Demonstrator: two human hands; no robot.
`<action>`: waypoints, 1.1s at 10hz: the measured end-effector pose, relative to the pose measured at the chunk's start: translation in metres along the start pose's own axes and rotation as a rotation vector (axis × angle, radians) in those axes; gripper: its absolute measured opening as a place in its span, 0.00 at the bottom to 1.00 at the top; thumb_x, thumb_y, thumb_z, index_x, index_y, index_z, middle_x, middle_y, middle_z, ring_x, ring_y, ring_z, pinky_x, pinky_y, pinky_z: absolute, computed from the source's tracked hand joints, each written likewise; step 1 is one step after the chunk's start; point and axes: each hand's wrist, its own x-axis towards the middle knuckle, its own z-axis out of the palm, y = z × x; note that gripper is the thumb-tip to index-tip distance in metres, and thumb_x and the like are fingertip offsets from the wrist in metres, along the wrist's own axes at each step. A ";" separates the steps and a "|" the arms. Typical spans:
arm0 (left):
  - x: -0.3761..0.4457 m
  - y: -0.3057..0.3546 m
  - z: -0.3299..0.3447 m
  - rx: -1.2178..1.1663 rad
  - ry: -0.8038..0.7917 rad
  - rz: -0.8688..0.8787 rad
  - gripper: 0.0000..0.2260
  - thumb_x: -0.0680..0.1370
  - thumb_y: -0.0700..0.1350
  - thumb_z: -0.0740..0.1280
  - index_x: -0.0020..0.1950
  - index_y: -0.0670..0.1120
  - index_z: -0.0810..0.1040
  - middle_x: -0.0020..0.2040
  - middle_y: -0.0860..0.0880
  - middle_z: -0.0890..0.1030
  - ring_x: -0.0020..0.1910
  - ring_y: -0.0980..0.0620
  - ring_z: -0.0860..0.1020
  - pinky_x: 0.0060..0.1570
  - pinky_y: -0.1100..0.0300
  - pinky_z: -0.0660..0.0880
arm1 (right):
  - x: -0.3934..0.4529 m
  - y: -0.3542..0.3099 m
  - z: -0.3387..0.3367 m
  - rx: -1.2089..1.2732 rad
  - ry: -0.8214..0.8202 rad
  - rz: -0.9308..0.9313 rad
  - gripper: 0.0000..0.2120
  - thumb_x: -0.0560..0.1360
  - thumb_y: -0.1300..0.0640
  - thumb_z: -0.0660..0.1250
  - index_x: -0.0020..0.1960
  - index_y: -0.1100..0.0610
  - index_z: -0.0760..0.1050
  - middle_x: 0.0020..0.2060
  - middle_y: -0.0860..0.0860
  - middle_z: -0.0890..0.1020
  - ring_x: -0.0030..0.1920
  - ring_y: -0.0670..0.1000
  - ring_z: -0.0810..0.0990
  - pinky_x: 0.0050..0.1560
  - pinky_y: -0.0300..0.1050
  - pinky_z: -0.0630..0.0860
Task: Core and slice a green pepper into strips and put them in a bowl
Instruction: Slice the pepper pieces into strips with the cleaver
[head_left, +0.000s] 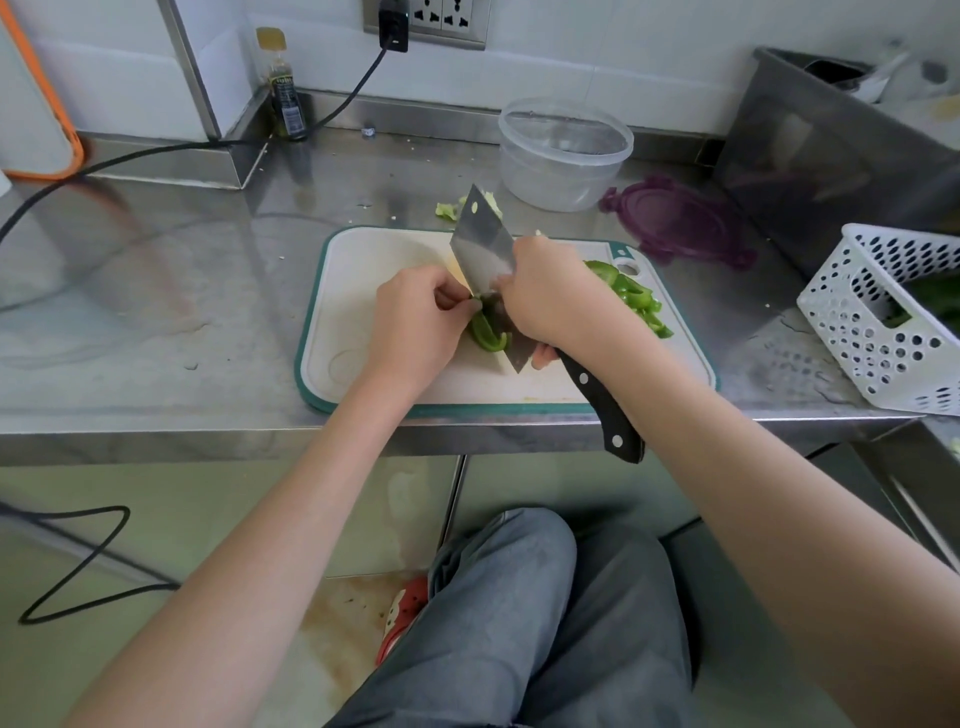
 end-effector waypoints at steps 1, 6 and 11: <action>0.000 0.000 0.000 0.021 0.006 0.007 0.02 0.72 0.41 0.71 0.40 0.44 0.80 0.37 0.50 0.80 0.37 0.53 0.76 0.39 0.67 0.69 | -0.001 -0.009 0.004 -0.040 0.004 0.000 0.10 0.79 0.61 0.57 0.55 0.64 0.73 0.38 0.55 0.76 0.38 0.56 0.79 0.28 0.42 0.70; -0.001 -0.001 -0.003 0.010 -0.024 0.008 0.04 0.73 0.43 0.71 0.40 0.46 0.78 0.34 0.56 0.76 0.35 0.58 0.75 0.33 0.74 0.67 | -0.009 0.001 -0.002 -0.148 -0.074 0.001 0.09 0.79 0.59 0.59 0.57 0.61 0.71 0.39 0.56 0.76 0.40 0.61 0.80 0.31 0.50 0.75; -0.001 -0.003 -0.002 -0.039 -0.048 0.021 0.03 0.73 0.42 0.71 0.44 0.45 0.78 0.39 0.52 0.80 0.36 0.59 0.75 0.36 0.74 0.68 | -0.006 0.015 -0.042 -0.121 0.101 -0.049 0.15 0.80 0.51 0.59 0.56 0.63 0.71 0.44 0.56 0.76 0.34 0.55 0.73 0.28 0.44 0.67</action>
